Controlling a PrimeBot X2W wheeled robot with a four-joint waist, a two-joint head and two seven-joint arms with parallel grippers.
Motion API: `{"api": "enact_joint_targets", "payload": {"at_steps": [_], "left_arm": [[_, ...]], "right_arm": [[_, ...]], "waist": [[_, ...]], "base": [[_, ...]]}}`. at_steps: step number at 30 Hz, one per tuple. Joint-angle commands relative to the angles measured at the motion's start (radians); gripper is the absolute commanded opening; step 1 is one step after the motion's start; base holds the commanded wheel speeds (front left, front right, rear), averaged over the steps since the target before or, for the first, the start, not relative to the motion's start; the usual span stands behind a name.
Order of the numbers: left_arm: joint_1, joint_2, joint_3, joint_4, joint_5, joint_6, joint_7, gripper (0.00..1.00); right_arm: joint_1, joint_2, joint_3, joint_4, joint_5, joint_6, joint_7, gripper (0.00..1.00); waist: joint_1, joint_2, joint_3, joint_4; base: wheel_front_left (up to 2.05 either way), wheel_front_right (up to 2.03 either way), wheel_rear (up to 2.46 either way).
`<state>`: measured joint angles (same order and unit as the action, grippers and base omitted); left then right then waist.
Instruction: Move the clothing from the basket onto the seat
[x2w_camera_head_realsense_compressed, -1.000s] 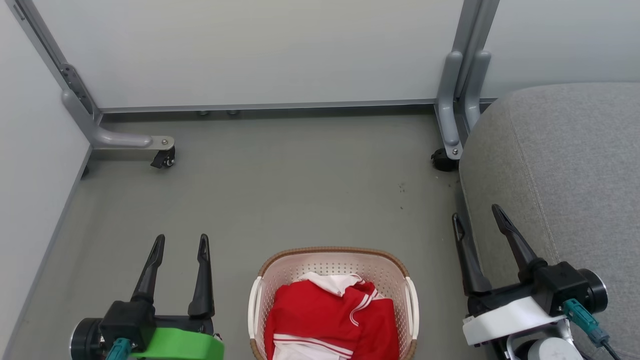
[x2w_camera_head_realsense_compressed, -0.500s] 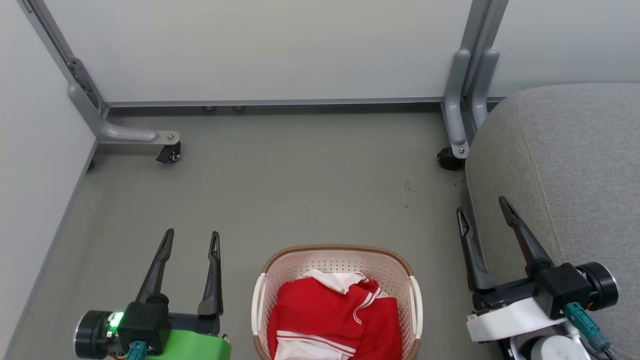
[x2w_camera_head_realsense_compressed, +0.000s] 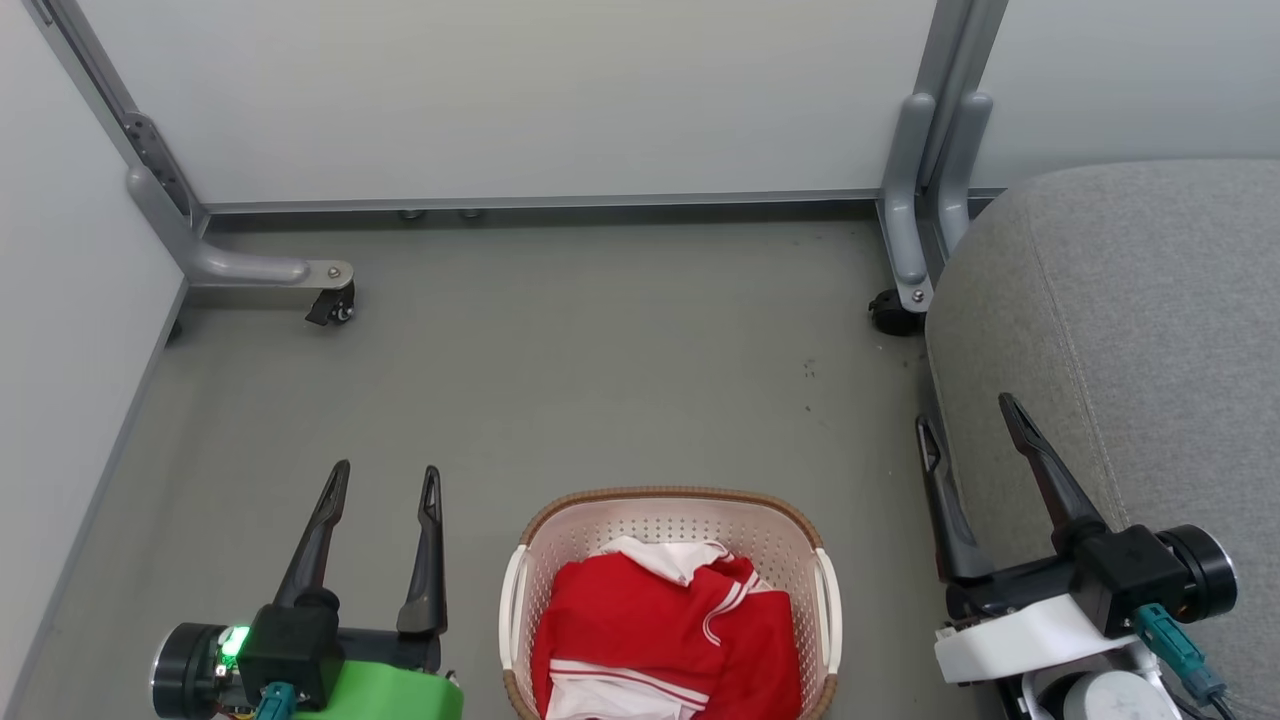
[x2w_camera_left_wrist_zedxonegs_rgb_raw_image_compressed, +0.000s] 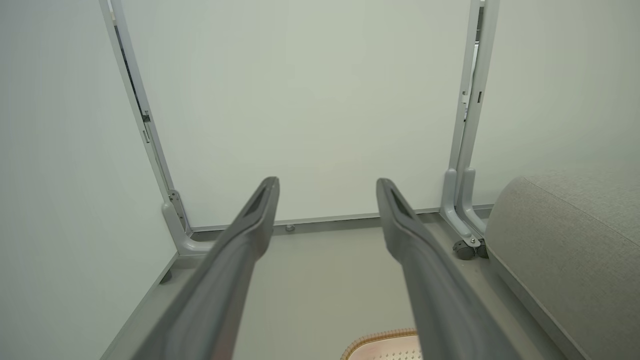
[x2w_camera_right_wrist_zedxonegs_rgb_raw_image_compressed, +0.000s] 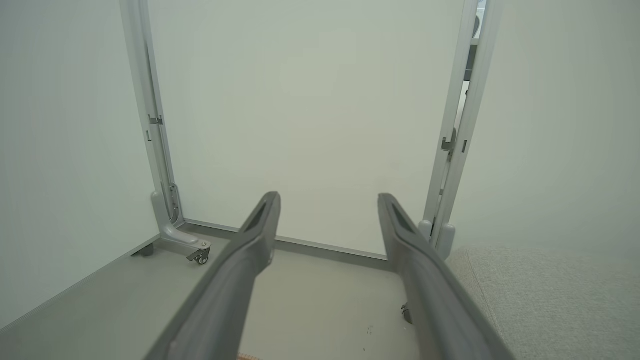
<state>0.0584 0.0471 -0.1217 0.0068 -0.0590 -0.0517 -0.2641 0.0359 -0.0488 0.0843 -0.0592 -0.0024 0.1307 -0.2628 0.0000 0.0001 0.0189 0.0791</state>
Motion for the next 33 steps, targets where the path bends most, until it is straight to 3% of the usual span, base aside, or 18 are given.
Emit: {"api": "enact_joint_targets", "payload": {"at_steps": [1,8,22,28,33], "left_arm": [[-0.004,0.006,0.001,0.004,0.0,0.002,-0.001,1.0],[-0.034,0.006,-0.022,0.026,0.004,-0.018,-0.001,1.0],[-0.275,0.006,-0.137,0.171,0.012,-0.071,0.0,1.0],[-0.424,0.03,-0.233,0.298,0.004,-0.079,-0.001,1.0],[-0.563,0.072,-0.369,0.413,-0.042,-0.079,-0.001,1.0]], "right_arm": [[0.008,-0.003,-0.003,-0.002,0.004,0.0,-0.003,1.0],[-0.025,-0.003,-0.005,0.003,0.0,0.0,-0.003,1.0],[-0.218,-0.003,-0.113,-0.037,0.044,0.0,-0.003,1.0],[-0.296,-0.003,-0.136,-0.068,0.032,0.0,-0.003,1.0],[-0.346,-0.003,-0.173,-0.104,0.015,0.0,-0.003,1.0]], "waist": [[0.0,-0.0001,0.003,0.0],[0.0,-0.0001,0.065,-0.005],[0.0,-0.0001,0.412,-0.036],[0.0,-0.0001,0.552,-0.057],[0.0,-0.0001,0.657,-0.072]], "base": [[0.0,0.0,0.0],[0.0,0.0,0.0],[0.0,0.0,0.0],[0.0,0.0,0.0],[0.0,0.0,0.0]]}}
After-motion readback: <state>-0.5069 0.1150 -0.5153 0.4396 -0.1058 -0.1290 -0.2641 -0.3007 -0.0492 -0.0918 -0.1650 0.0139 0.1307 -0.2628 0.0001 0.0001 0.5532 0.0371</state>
